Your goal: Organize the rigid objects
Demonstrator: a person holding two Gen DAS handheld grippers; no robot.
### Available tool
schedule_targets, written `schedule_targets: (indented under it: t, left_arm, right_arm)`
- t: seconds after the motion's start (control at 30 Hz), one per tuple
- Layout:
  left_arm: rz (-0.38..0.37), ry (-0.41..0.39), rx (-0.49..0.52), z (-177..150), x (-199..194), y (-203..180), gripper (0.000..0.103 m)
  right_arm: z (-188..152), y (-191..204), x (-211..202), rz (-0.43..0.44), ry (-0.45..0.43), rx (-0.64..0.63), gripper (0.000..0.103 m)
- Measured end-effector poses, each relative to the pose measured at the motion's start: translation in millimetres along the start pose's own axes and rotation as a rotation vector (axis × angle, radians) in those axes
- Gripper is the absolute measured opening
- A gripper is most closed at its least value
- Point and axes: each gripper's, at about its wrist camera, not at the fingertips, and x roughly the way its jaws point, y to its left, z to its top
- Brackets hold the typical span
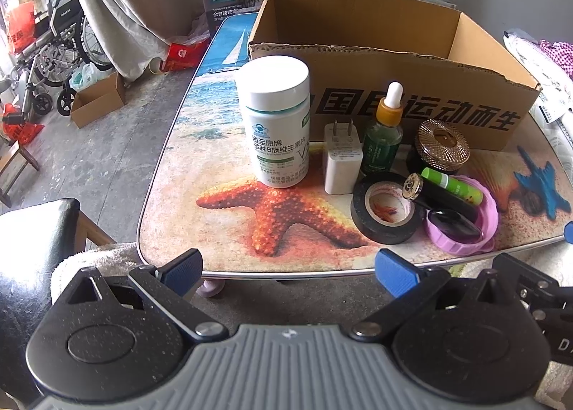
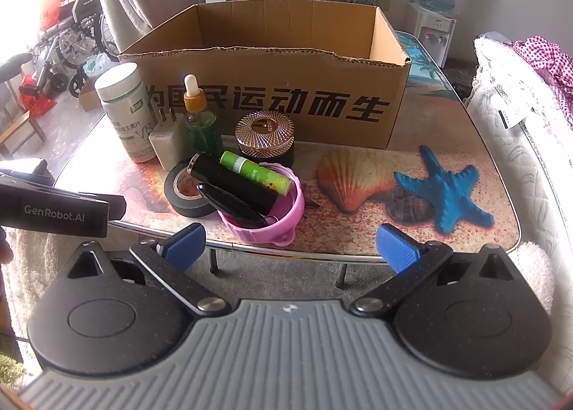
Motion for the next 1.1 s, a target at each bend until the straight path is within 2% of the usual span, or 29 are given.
schedule_targets:
  t: [1.1]
  left_arm:
    - [0.027,0.024,0.015,0.8,6.4,-2.3,0.103]
  right_arm:
    - [-0.6,-2.7,7.1,0.006,0.006,0.013,0.102]
